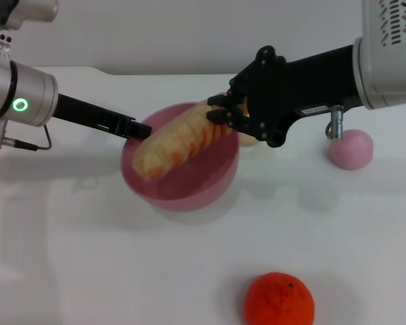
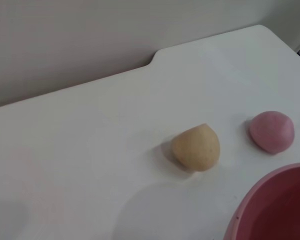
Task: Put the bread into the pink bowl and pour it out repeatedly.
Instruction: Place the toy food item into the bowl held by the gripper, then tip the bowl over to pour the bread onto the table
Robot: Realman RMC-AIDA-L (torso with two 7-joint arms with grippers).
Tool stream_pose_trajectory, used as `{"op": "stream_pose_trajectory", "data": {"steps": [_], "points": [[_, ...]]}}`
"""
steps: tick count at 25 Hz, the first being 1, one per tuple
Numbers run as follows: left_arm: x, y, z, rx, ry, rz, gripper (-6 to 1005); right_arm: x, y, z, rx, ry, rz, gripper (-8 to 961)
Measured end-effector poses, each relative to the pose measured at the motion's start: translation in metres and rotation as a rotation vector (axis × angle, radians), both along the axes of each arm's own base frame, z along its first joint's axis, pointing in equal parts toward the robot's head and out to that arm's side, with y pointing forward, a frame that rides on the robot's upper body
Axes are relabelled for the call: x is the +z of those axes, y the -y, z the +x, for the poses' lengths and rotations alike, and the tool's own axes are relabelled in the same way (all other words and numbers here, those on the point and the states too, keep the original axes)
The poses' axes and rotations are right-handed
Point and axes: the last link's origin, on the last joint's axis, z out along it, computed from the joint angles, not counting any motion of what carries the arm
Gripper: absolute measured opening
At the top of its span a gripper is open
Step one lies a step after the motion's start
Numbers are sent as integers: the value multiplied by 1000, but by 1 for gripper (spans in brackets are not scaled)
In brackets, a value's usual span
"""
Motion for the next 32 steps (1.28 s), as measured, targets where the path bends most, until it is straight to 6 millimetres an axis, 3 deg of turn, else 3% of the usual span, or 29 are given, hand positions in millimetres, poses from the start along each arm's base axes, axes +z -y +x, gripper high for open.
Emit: {"op": "stream_pose_trajectory", "data": {"steps": [7, 9, 18, 26, 32], "points": [[-2, 0, 2, -8, -4, -8, 43, -4, -3, -5, 4, -11, -10, 89], [-2, 0, 2, -9, -5, -8, 44, -4, -4, -5, 2, -17, -3, 193], [-2, -1, 2, -9, -10, -3, 44, 0, -7, -7, -1, -53, 39, 363], [-1, -3, 3, -14, -15, 6, 44, 28, -12, -9, 12, -303, 190, 408], [1, -7, 4, -21, -20, 33, 44, 56, -29, 19, -160, -527, 356, 411]]}}
